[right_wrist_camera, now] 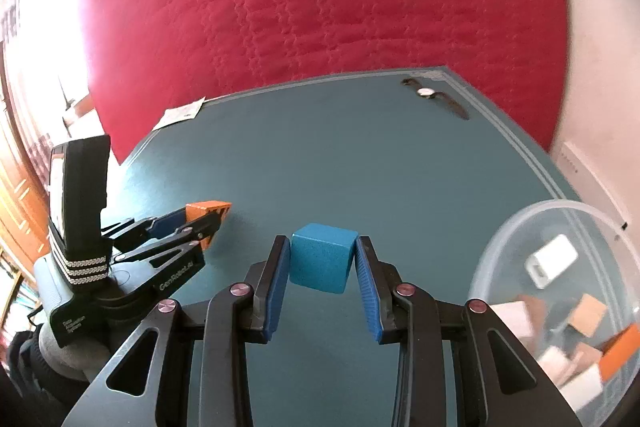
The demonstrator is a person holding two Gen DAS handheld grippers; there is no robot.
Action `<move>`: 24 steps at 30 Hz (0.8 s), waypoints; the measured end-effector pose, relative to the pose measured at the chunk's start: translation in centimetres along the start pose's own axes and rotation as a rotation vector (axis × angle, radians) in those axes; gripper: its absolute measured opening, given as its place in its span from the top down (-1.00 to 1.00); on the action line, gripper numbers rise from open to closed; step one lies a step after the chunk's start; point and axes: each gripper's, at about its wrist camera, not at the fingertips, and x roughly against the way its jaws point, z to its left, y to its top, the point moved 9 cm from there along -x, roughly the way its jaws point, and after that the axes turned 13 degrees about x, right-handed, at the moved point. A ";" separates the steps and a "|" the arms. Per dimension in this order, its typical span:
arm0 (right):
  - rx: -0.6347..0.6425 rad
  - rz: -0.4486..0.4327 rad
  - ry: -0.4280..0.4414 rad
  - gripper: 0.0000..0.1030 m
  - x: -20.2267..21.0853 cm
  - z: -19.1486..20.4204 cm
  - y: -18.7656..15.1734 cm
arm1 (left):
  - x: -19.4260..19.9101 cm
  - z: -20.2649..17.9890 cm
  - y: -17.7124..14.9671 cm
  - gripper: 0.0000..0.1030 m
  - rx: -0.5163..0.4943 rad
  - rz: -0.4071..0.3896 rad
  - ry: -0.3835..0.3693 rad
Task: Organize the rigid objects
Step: 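Carry the blue wedge and orange triangle over the clear bowl with both grippers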
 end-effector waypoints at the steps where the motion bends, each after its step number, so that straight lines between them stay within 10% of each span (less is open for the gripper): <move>1: 0.000 -0.004 -0.009 0.33 0.5 -0.4 -0.1 | 0.1 -0.1 -0.1 0.39 -0.001 -0.001 0.000; 24: -0.145 0.001 -0.233 0.33 6.7 -13.7 -4.8 | 2.0 -4.4 -2.8 0.39 -0.006 0.014 -0.026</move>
